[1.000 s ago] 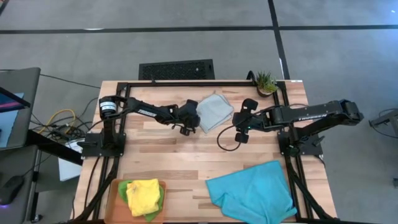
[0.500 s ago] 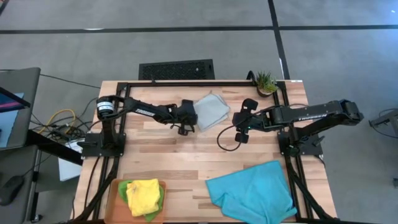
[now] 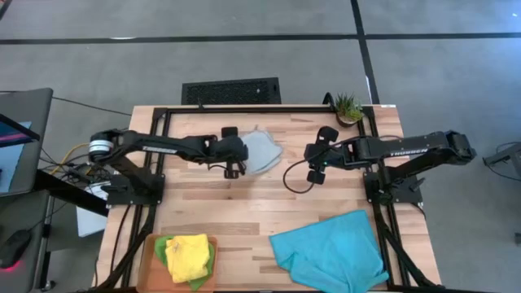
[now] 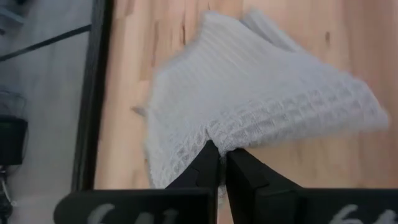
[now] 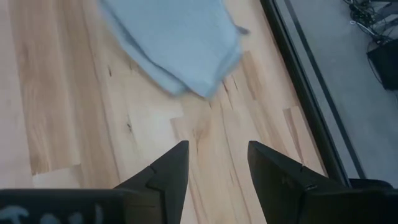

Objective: Fold microfiber towels
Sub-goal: Put the folded gray towel into the orange bin

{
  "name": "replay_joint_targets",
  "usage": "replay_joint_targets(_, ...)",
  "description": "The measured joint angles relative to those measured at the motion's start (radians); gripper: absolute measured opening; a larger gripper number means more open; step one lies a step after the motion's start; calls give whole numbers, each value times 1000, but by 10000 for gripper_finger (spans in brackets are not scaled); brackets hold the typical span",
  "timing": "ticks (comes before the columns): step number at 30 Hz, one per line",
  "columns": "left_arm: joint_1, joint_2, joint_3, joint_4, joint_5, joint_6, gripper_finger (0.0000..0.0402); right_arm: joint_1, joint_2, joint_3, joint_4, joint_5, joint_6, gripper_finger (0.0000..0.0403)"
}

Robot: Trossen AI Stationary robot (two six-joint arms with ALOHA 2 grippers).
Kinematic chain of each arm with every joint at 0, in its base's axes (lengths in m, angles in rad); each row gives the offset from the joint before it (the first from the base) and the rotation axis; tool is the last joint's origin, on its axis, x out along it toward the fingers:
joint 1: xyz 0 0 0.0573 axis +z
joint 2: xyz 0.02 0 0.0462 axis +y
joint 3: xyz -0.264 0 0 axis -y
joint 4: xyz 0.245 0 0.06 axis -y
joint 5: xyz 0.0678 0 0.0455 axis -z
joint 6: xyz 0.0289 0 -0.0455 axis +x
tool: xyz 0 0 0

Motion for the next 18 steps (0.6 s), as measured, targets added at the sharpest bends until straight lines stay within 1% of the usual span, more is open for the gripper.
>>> replay_joint_targets(5, -62, -94, 1, -99, -17, -77, 1, -19, 0, 0, -1, 0, 0, 188)
replay_joint_targets(14, -199, -232, 2, -333, -56, -288, 0, -33, 0, 0, -1, 0, -1, 189)
replay_joint_targets(18, -270, -304, 2, -394, -27, -410, 0, -33, 0, 0, -1, 0, -2, 188)
